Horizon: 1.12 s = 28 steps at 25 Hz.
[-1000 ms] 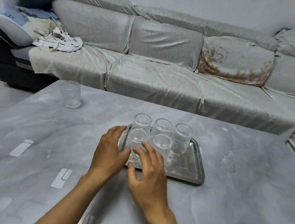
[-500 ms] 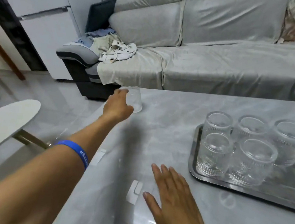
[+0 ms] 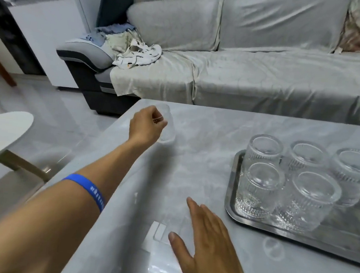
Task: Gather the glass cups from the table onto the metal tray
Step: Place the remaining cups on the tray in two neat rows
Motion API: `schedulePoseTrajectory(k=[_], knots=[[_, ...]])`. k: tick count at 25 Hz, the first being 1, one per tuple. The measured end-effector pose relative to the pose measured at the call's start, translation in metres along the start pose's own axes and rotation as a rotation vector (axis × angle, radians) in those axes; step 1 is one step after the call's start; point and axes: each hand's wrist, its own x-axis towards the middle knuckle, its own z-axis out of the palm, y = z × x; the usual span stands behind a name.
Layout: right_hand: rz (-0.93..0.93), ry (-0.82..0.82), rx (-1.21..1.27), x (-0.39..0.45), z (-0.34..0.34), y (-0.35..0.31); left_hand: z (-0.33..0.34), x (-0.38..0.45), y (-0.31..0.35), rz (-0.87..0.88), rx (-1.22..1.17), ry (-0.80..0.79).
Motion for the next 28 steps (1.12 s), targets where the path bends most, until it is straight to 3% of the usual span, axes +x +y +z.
schedulePoseTrajectory(k=[3, 6, 8, 11, 15, 18, 20, 22, 24, 28], knots=[[0.097, -0.002, 0.294, -0.005, -0.015, -0.005, -0.027, -0.068, 0.03, 0.069, -0.157, 0.003], [0.352, 0.248, 0.965, -0.016, -0.063, -0.024, -0.058, -0.142, 0.075, 0.224, -0.309, 0.018], [0.405, 0.302, 1.224, -0.027, -0.105, -0.02, -0.071, -0.181, 0.109, 0.364, -0.372, -0.027], [0.393, 0.227, 1.445, -0.056, -0.164, 0.0, -0.071, -0.225, 0.161, 0.584, -0.543, -0.133], [0.364, 0.373, 1.574, -0.089, -0.205, 0.037, -0.043, -0.259, 0.201, 0.723, -0.702, -0.346], [0.368, 0.545, 1.437, -0.095, -0.224, 0.071, -0.024, -0.257, 0.199, 0.573, -0.852, -0.341], [0.395, 0.764, 1.054, -0.096, -0.237, 0.096, -0.013, -0.242, 0.191, 0.343, -0.884, -0.224], [0.448, 0.859, 0.543, -0.094, -0.242, 0.119, -0.002, -0.224, 0.18, 0.139, -0.813, -0.11], [0.468, 0.791, 0.259, -0.088, -0.236, 0.136, 0.009, -0.212, 0.172, 0.03, -0.765, -0.066], [0.353, 0.61, 0.03, -0.072, -0.209, 0.152, 0.025, -0.212, 0.168, 0.08, -0.699, -0.105]])
